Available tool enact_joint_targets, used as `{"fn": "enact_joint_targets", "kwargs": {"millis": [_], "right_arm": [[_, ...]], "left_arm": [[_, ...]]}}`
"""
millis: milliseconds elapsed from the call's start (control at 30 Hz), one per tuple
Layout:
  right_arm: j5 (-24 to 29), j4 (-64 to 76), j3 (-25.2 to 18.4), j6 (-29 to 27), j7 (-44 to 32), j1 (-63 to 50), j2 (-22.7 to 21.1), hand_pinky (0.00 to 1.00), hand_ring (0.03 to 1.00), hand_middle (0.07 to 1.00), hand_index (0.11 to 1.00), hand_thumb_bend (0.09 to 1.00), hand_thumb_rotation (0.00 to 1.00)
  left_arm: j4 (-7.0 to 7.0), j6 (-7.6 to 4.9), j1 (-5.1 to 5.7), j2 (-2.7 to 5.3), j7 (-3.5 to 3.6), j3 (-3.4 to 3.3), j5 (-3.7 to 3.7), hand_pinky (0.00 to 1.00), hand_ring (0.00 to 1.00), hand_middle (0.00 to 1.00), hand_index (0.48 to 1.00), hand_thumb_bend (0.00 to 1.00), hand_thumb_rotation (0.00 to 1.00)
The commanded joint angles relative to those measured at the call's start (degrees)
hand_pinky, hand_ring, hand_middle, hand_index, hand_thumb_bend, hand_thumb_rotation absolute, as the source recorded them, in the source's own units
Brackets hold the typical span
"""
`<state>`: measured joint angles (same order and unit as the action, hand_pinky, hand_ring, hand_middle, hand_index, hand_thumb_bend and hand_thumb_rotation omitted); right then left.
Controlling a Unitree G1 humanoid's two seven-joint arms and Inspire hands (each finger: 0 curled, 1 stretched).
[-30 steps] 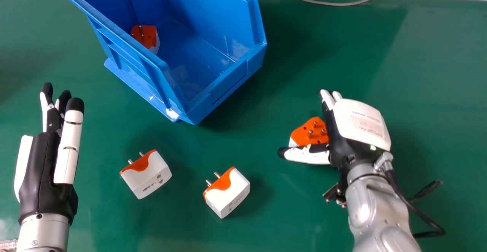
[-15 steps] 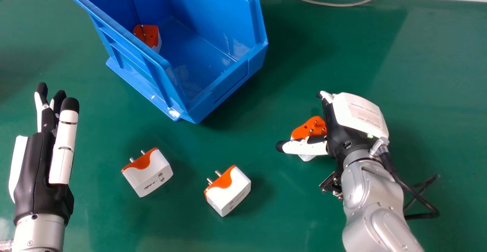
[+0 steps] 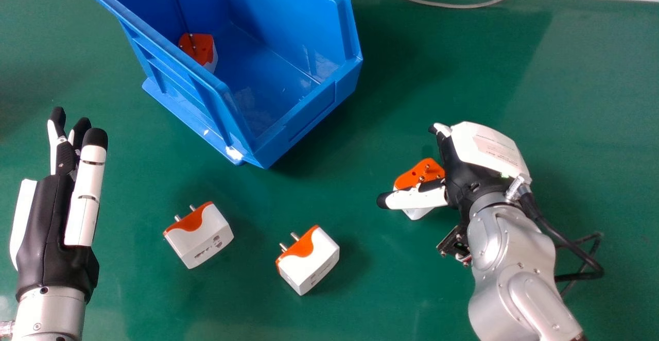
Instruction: Pick all objects and put in blue box
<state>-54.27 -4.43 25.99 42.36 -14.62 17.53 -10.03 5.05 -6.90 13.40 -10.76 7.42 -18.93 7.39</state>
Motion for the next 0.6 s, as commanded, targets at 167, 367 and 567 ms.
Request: {"fn": "enact_joint_targets", "kwargs": {"millis": [167, 367, 567], "right_arm": [[-1.45, 3.79, 0.92, 2.90, -3.72, 1.18, -2.01, 0.84, 0.900, 0.954, 0.918, 0.669, 0.42], [-1.73, 5.26, 1.87, 3.23, -4.71, 0.63, -3.17, 0.85, 0.903, 0.955, 0.918, 0.662, 0.40], [-1.36, 4.80, 2.74, 2.70, -5.78, 0.97, -4.63, 0.84, 0.902, 0.953, 0.915, 0.659, 0.39]], "left_arm": [[1.64, 0.67, 0.04, -0.92, 0.33, -0.86, 1.37, 1.00, 1.00, 1.00, 1.000, 0.47, 0.91], [1.52, 0.57, 0.09, -1.06, 0.43, -1.21, 1.96, 1.00, 1.00, 1.00, 1.000, 0.48, 0.91], [1.64, 0.58, -0.24, -1.02, -0.26, -0.88, 1.07, 1.00, 1.00, 1.00, 1.000, 0.49, 0.90]]}}
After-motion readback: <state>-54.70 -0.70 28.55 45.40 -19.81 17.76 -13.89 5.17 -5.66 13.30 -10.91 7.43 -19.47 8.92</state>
